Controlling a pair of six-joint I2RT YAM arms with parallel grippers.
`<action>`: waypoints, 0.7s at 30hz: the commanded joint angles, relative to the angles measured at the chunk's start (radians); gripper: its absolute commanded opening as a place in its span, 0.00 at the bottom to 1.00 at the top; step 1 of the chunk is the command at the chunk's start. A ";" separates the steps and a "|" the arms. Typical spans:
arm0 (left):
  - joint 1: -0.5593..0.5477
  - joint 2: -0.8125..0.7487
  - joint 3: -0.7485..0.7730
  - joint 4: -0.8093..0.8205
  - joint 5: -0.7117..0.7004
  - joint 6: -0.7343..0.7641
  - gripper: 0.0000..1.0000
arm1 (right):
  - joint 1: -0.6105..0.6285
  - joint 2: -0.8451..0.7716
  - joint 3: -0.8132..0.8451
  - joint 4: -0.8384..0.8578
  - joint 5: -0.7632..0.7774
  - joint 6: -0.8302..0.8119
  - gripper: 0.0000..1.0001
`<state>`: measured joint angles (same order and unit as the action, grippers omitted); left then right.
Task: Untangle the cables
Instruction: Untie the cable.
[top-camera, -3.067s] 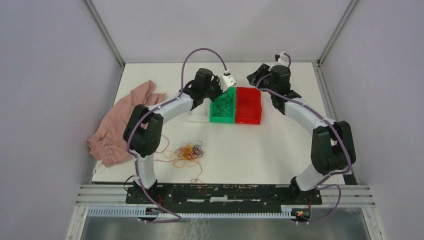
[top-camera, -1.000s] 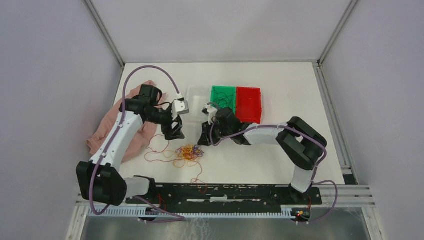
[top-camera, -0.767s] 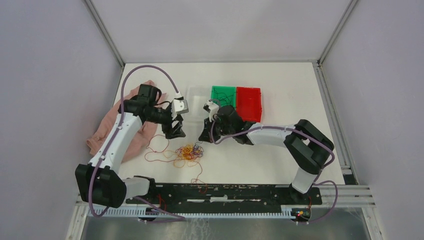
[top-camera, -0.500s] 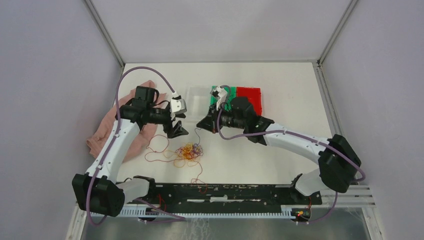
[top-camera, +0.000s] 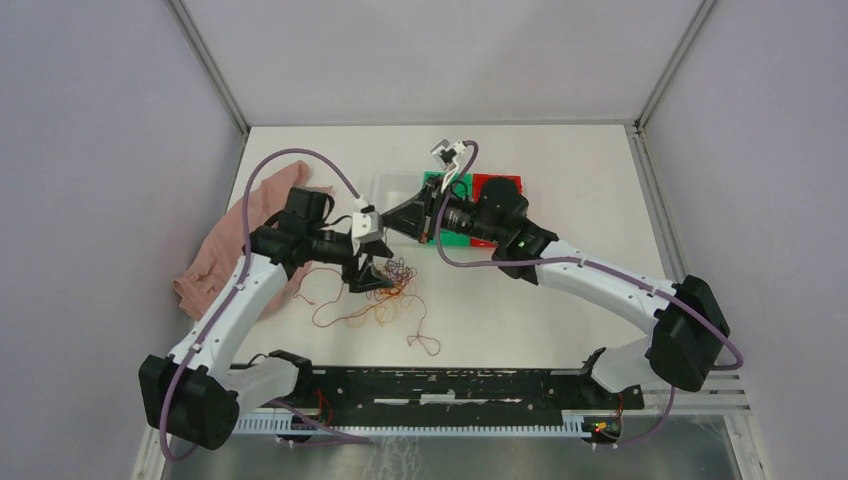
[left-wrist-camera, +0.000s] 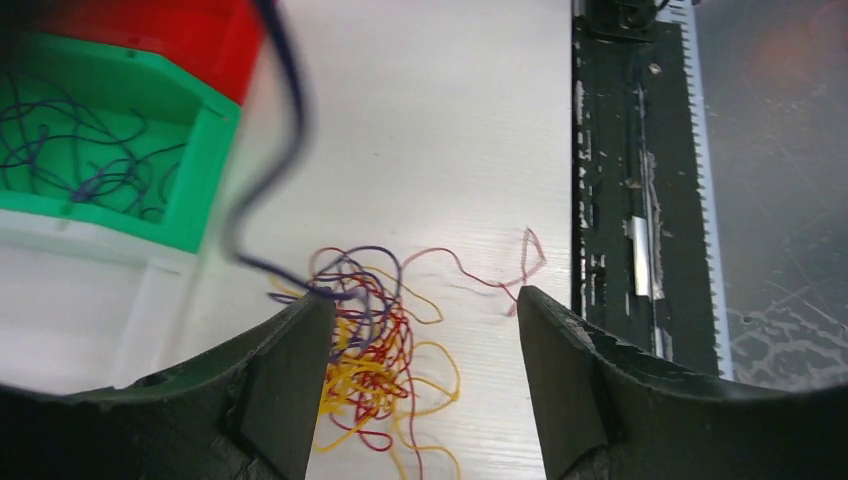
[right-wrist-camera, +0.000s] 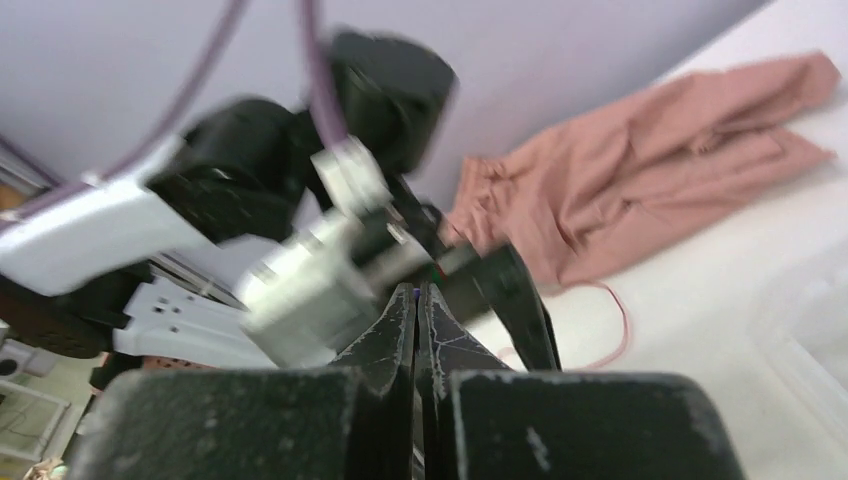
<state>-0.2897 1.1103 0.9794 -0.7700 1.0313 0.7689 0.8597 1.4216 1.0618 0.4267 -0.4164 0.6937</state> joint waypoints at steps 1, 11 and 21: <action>-0.051 -0.030 -0.068 0.159 0.000 -0.135 0.71 | 0.004 0.000 0.088 0.170 -0.047 0.083 0.00; -0.052 -0.062 -0.035 0.277 -0.045 -0.237 0.23 | 0.004 -0.025 0.036 0.157 -0.012 0.057 0.00; -0.052 -0.119 0.031 0.287 -0.042 -0.332 0.03 | -0.067 -0.149 -0.151 0.218 0.115 0.071 0.61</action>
<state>-0.3428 1.0107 0.9279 -0.5236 0.9730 0.5209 0.8448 1.3727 0.9867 0.5331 -0.3725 0.7509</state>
